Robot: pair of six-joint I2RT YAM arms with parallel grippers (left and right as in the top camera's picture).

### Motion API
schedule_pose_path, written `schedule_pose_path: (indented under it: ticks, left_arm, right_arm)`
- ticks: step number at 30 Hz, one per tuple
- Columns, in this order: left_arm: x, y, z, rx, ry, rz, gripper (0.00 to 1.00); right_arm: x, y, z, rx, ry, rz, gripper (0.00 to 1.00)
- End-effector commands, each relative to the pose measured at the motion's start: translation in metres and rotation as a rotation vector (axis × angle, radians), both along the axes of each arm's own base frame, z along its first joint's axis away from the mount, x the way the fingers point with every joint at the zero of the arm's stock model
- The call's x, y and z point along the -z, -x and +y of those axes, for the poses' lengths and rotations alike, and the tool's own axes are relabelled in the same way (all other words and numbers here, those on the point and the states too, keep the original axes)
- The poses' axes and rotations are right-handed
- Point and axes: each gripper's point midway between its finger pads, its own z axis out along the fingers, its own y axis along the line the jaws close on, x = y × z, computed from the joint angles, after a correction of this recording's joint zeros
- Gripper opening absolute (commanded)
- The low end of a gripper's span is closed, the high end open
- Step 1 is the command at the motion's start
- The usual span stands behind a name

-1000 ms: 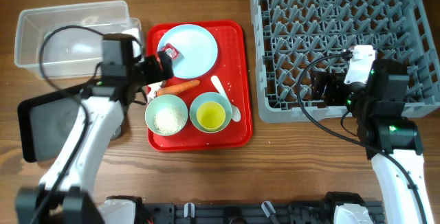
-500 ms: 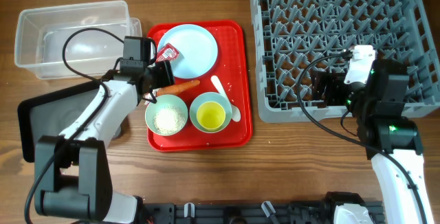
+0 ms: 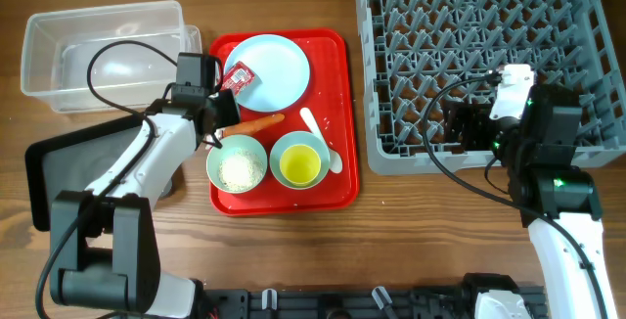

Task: Sort waste into correct bins and load items into the dishwasher rack
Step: 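Reach the left gripper to the red snack wrapper and grasp it, then carry the wrapper left and release it into the clear plastic bin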

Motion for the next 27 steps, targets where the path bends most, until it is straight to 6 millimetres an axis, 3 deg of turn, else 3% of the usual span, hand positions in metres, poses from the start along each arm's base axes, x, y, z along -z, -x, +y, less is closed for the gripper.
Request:
schedule_pose_path:
  ticks: [1, 3, 10, 15, 19, 22, 24, 27]
  left_arm:
    - [0.0, -0.004, 0.001, -0.003, -0.019, -0.003, 0.36]
    - [0.0, -0.004, 0.001, -0.003, -0.019, -0.002, 0.29]
    - [0.002, -0.002, 0.001, -0.003, -0.02, 0.003, 0.25]
    - [0.002, -0.004, 0.001, -0.003, -0.019, 0.0, 0.04]
    - [-0.003, -0.01, 0.0, -0.003, -0.015, -0.03, 0.04]
    - [-0.033, -0.022, -0.001, -0.004, -0.005, -0.107, 0.04]
    - [-0.073, -0.034, 0.002, -0.017, 0.003, -0.211, 0.04]
    - [-0.115, -0.043, 0.023, -0.079, -0.026, -0.331, 0.04]
  right_arm:
    - [-0.009, -0.005, -0.001, 0.016, 0.0, -0.02, 0.95]
    - [-0.009, -0.005, -0.001, 0.016, 0.0, -0.019, 0.95]
    - [-0.009, -0.005, -0.001, 0.016, 0.0, -0.02, 0.95]
    - [-0.01, -0.005, -0.001, 0.016, 0.0, -0.022, 0.95]
    - [-0.01, -0.005, -0.001, 0.015, 0.0, -0.022, 0.95]
    - [-0.01, -0.005, -0.001, 0.015, 0.0, -0.022, 0.95]
    - [-0.01, -0.005, -0.001, 0.015, 0.0, -0.022, 0.95]
    - [-0.01, -0.005, -0.001, 0.015, 0.0, -0.022, 0.95]
